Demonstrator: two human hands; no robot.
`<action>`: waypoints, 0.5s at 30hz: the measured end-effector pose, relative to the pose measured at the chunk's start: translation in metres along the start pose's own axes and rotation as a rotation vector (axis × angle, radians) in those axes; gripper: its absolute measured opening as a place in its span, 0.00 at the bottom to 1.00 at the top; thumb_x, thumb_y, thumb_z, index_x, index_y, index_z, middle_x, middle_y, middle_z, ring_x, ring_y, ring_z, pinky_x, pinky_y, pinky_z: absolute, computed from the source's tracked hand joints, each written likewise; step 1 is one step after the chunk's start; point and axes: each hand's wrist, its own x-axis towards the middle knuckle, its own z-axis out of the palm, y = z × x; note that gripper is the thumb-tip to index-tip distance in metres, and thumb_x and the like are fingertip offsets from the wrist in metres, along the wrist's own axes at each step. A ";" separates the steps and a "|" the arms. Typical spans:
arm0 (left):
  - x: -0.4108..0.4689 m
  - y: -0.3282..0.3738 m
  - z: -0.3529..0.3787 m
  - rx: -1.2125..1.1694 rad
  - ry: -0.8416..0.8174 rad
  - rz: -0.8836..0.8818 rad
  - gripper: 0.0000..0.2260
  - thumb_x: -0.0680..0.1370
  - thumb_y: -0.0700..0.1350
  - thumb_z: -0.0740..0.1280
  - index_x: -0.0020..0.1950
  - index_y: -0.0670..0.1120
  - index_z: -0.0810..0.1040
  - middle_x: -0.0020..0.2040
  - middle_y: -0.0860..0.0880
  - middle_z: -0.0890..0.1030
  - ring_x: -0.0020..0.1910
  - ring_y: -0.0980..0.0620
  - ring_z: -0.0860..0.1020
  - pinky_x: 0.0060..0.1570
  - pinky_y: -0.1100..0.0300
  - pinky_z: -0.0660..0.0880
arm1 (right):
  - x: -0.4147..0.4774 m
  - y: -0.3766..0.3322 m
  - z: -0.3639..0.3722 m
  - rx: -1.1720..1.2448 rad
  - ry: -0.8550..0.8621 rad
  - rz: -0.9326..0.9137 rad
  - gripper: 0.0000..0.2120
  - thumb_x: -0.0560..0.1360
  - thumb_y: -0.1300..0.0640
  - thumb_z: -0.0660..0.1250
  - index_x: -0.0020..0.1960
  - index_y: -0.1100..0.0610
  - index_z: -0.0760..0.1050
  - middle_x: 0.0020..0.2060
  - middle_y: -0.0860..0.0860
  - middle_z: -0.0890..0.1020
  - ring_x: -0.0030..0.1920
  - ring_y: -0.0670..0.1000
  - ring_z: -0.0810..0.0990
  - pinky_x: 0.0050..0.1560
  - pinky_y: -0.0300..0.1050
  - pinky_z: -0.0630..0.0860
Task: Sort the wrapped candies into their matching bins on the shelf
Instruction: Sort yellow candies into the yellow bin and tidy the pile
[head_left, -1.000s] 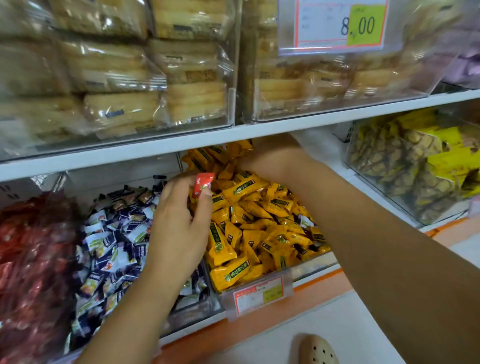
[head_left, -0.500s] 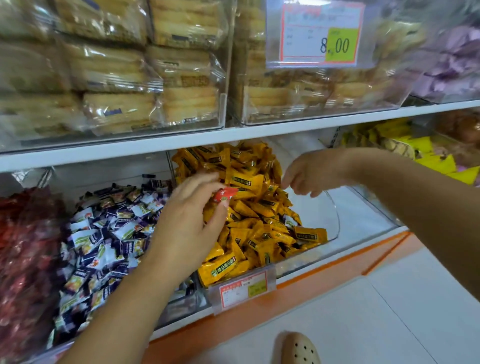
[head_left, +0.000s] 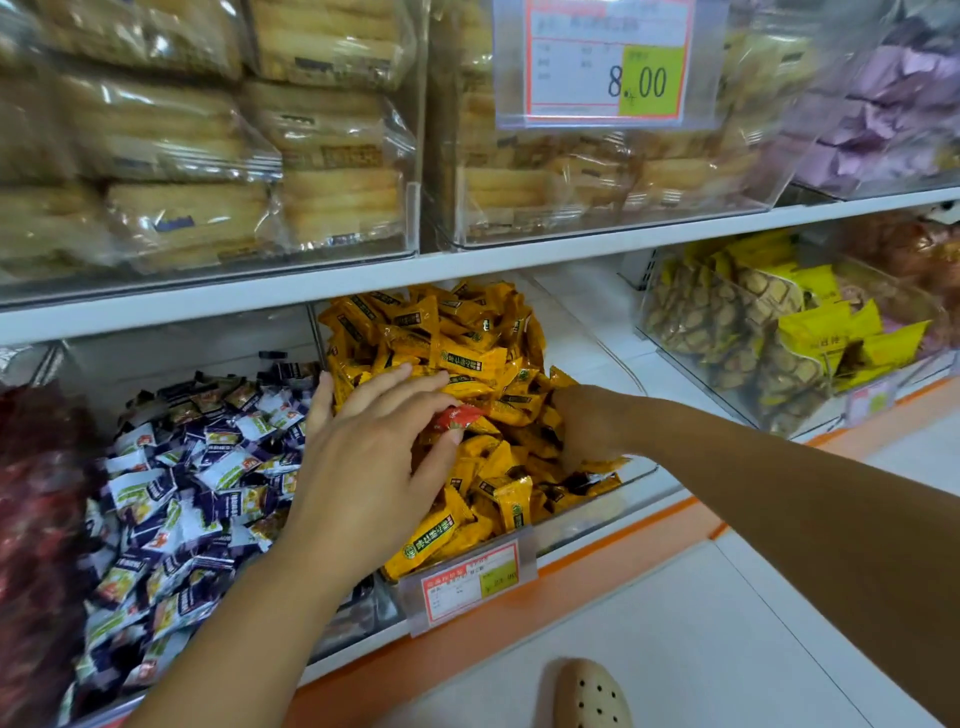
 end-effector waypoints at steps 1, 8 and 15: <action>0.001 0.000 0.000 -0.002 0.004 0.000 0.21 0.78 0.62 0.51 0.61 0.58 0.76 0.67 0.63 0.71 0.72 0.60 0.63 0.73 0.39 0.47 | -0.002 0.002 -0.003 0.006 0.040 0.005 0.19 0.69 0.53 0.75 0.53 0.61 0.74 0.47 0.54 0.77 0.48 0.53 0.76 0.38 0.41 0.71; 0.000 -0.001 0.001 -0.019 0.024 0.003 0.21 0.78 0.62 0.51 0.62 0.57 0.76 0.67 0.62 0.72 0.71 0.59 0.63 0.74 0.40 0.47 | -0.019 0.008 -0.025 0.325 0.242 -0.017 0.18 0.67 0.62 0.75 0.54 0.55 0.76 0.44 0.49 0.76 0.49 0.54 0.78 0.42 0.44 0.75; 0.000 0.000 0.001 -0.017 0.022 -0.014 0.22 0.77 0.62 0.50 0.62 0.57 0.76 0.68 0.63 0.71 0.72 0.59 0.63 0.74 0.41 0.46 | -0.042 0.012 -0.051 0.498 0.274 -0.091 0.19 0.75 0.69 0.63 0.63 0.55 0.74 0.56 0.51 0.79 0.52 0.50 0.79 0.49 0.37 0.77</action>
